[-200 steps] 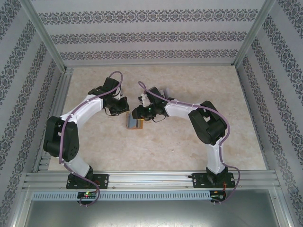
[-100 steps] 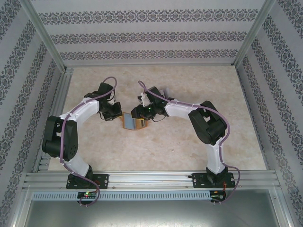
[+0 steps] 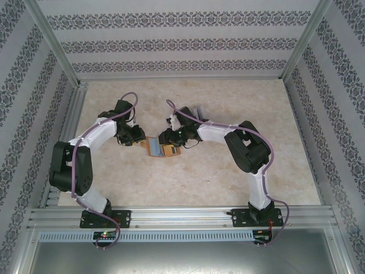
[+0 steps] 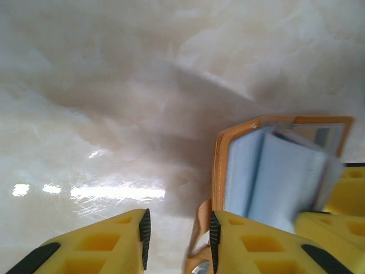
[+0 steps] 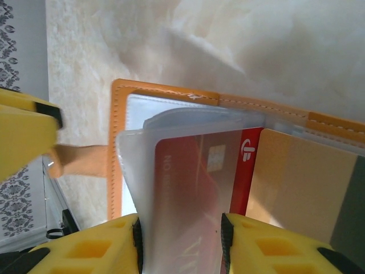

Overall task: Put the credit cards into the card holder
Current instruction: Flip over the card slot on the card holder.

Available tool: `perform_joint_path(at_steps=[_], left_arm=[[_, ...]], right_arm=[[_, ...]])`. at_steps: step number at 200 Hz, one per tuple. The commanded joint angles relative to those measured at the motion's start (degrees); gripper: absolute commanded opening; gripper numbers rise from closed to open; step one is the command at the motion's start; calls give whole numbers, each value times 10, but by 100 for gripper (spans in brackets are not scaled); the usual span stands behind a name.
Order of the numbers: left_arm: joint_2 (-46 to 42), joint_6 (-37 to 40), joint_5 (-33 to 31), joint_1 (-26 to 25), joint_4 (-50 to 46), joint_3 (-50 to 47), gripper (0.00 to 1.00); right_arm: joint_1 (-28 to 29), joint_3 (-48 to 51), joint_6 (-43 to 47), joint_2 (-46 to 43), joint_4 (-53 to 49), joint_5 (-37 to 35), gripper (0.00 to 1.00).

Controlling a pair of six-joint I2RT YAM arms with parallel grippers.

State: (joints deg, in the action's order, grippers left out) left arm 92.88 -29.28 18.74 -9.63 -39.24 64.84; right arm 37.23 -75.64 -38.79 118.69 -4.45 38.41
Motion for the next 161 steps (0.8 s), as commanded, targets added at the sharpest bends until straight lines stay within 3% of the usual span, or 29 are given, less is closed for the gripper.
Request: perform_joint_path(at_steps=[1,48,86,161], left_arm=[[-22,20,-16,6,-35,22,35],[-35,20,-4,6,-53,56,35],[-45,-2,49,3,-37,80,36],[-40,-10,66,-2,-15,65,36]], right_arm=[[-3,-5,7,12,-14,-11,42],[-8,-4,21,2,-40,-37,45],[-11,-3,23,-3,-47,-43,50],[-10,-24,36,-9,-73,-45,45]])
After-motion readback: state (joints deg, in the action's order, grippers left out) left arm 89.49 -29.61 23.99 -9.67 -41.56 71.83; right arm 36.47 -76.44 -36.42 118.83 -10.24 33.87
